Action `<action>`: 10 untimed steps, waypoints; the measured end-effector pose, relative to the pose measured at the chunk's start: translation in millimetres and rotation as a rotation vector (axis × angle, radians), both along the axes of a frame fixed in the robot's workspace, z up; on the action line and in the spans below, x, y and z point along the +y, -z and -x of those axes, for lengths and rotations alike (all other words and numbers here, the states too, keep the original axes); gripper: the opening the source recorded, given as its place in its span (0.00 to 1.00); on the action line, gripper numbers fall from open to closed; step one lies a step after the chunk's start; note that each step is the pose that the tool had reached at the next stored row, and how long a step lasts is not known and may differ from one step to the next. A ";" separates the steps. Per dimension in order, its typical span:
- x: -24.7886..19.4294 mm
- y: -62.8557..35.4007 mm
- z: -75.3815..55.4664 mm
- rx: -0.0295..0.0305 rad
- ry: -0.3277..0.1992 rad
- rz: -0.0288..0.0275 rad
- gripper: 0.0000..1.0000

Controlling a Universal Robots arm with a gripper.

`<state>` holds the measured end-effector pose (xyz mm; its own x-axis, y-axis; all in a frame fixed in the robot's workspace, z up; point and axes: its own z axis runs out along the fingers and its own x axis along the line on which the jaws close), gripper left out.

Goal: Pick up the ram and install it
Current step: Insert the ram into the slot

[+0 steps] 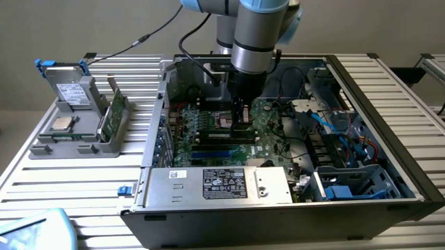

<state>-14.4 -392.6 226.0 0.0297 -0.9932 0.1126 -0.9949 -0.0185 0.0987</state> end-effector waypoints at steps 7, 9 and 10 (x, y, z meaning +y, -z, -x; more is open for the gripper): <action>0.2 -1.1 0.0 0.0000 0.000 0.0007 0.14; 0.5 -1.1 0.0 -0.0005 0.000 0.0007 0.14; 0.6 -1.1 0.0 -0.0012 0.000 0.0007 0.14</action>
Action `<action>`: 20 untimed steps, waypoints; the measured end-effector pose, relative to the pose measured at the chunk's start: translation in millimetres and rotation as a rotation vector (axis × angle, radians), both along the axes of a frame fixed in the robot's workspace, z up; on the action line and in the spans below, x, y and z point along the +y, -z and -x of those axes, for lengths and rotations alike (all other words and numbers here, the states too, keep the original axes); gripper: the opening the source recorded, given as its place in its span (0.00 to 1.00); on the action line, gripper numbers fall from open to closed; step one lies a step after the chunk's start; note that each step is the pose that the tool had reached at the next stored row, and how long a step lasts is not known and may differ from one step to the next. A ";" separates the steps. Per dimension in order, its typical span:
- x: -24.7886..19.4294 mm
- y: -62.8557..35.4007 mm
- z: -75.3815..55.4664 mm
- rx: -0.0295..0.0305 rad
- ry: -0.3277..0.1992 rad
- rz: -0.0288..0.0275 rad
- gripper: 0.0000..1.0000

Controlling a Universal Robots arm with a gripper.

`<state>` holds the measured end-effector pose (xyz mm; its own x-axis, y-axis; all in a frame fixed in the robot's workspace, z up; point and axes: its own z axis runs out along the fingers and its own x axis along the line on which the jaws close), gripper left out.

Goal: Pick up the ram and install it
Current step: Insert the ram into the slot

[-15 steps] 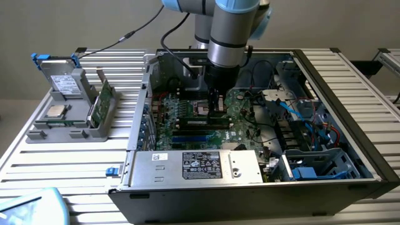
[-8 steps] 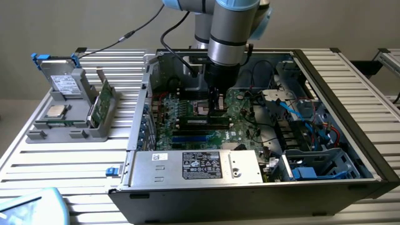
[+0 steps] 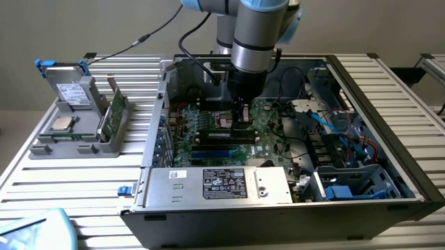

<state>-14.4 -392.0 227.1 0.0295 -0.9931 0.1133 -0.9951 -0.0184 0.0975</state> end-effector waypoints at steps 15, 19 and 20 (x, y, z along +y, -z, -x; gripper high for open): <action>3.4 -0.4 1.4 -0.0210 -0.001 0.0009 0.14; 3.7 -0.4 3.2 -0.0211 -0.002 0.0005 0.14; 3.7 -0.5 3.7 -0.0211 -0.002 0.0007 0.14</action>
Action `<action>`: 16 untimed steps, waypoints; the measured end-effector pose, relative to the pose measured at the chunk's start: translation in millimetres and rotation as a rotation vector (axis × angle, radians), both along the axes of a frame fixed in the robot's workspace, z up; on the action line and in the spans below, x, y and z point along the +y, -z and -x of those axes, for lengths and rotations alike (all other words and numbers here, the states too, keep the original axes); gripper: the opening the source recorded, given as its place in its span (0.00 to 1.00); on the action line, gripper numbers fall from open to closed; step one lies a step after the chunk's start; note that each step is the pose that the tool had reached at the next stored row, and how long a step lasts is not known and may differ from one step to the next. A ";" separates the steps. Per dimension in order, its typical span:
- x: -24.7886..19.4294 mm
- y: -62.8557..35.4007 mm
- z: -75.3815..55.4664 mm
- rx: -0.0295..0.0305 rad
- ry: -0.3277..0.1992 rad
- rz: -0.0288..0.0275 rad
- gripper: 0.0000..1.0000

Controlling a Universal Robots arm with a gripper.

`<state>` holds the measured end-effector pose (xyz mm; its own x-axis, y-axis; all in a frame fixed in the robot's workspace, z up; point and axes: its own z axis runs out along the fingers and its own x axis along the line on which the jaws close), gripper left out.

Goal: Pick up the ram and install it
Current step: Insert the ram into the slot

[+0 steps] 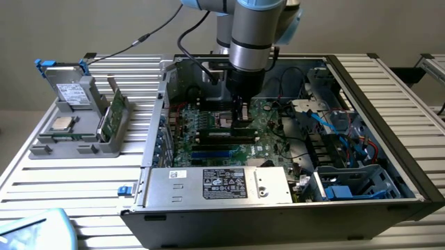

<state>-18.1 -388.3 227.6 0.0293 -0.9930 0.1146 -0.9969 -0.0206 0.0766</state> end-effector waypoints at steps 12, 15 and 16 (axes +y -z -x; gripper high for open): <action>0.0 0.8 0.8 -0.0026 -0.006 -0.0001 0.14; 0.0 1.2 1.0 -0.0076 -0.007 0.0004 0.14; 0.0 1.3 1.2 -0.0089 -0.008 0.0002 0.14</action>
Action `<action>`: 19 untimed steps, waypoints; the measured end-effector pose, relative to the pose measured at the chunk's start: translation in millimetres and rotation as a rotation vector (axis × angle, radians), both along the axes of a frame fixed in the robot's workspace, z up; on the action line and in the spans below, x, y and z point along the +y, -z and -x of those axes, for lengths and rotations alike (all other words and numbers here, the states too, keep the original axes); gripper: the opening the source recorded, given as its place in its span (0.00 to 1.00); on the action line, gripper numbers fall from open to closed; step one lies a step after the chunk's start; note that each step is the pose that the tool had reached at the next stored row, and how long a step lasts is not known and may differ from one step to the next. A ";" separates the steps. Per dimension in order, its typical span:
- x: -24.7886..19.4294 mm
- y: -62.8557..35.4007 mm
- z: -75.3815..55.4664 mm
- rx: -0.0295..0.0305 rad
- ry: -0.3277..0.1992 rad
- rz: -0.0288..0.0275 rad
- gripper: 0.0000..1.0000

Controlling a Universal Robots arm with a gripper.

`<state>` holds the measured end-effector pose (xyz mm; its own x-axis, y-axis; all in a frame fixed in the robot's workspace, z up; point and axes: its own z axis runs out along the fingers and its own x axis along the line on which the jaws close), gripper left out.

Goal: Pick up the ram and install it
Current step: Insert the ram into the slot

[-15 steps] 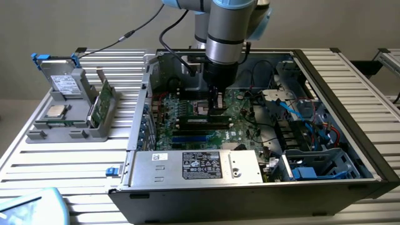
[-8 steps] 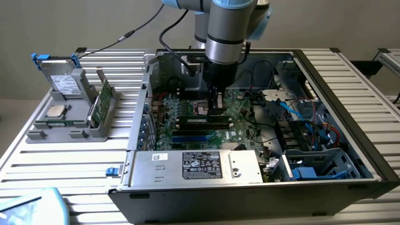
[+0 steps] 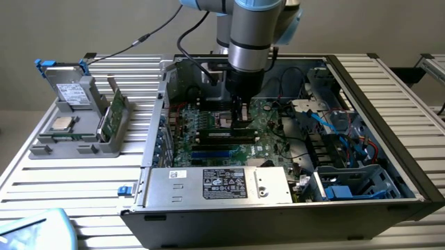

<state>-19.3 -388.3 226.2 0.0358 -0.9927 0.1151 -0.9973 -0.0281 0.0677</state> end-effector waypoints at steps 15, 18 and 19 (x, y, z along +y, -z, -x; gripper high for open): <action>-0.6 0.3 2.2 -0.0020 -0.009 0.0003 0.14; -0.7 -4.1 2.2 -0.0019 -0.009 0.0004 0.14; -0.6 -6.4 2.2 -0.0019 -0.009 0.0003 0.14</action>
<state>-21.5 -389.0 232.6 0.0447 -0.9923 0.1155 -0.9971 -0.0373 0.0658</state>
